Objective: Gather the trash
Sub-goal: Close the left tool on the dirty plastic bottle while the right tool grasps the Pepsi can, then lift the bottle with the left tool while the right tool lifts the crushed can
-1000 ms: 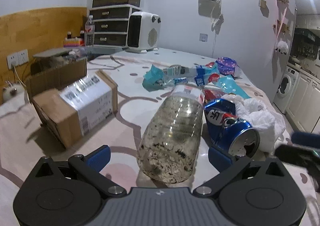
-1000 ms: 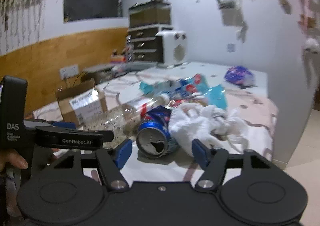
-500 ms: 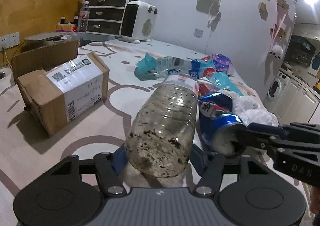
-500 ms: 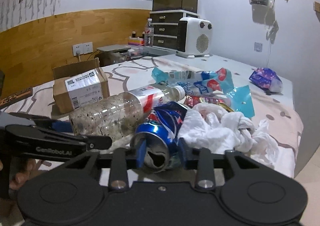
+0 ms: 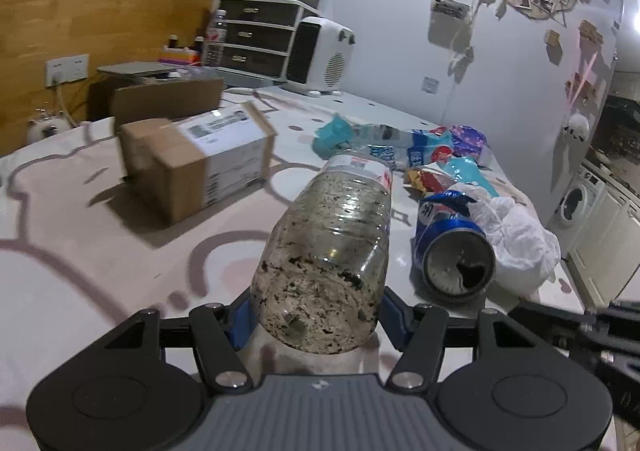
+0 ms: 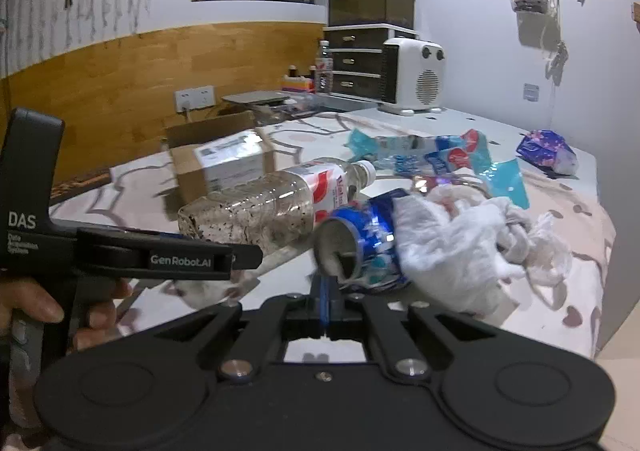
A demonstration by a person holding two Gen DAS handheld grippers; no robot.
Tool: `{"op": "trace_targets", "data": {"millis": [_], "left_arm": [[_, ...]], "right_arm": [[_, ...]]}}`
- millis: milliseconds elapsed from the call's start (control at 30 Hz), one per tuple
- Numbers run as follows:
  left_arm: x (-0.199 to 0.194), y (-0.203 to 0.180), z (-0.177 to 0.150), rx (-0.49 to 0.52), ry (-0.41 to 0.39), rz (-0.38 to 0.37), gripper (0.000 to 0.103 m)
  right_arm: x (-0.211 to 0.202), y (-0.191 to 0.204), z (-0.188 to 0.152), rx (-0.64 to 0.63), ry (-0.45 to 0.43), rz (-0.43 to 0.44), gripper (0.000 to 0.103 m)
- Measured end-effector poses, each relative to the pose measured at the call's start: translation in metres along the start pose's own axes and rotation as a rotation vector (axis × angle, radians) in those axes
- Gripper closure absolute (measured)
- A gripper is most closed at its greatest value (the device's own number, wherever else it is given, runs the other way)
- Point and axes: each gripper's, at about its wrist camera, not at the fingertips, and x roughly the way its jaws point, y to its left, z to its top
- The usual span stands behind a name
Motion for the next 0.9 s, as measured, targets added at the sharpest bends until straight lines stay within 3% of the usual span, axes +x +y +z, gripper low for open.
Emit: {"op": "trace_targets", "data": {"millis": [33, 100, 133, 167, 467, 600, 667, 900], "left_arm": [[-0.003, 0.001, -0.002, -0.001, 0.002, 0.006, 0.04], [-0.011, 0.003, -0.007, -0.004, 0.003, 0.015, 0.04], [-0.014, 0.004, -0.008, -0.004, 0.002, 0.018, 0.04], [-0.018, 0.005, -0.01, -0.002, 0.002, 0.021, 0.04], [-0.036, 0.005, -0.021, 0.044, -0.001, 0.034, 0.039], [-0.038, 0.01, -0.023, 0.03, 0.001, 0.036, 0.027], [-0.041, 0.013, -0.024, 0.018, -0.011, 0.026, 0.027], [-0.047, 0.014, -0.021, -0.004, -0.06, 0.002, 0.027]], "right_arm": [[-0.002, 0.002, 0.0, -0.008, -0.004, 0.001, 0.102], [-0.004, 0.002, 0.002, -0.024, -0.033, -0.035, 0.083], [-0.004, -0.001, 0.004, -0.031, -0.046, -0.048, 0.063], [-0.002, -0.004, 0.007, -0.039, -0.055, -0.05, 0.054], [0.042, -0.027, 0.036, -0.11, -0.01, 0.019, 0.057], [0.062, -0.03, 0.034, -0.111, 0.03, 0.018, 0.057], [0.062, -0.029, 0.031, -0.097, 0.036, 0.026, 0.069], [0.03, 0.003, 0.016, -0.066, 0.038, 0.053, 0.069]]}}
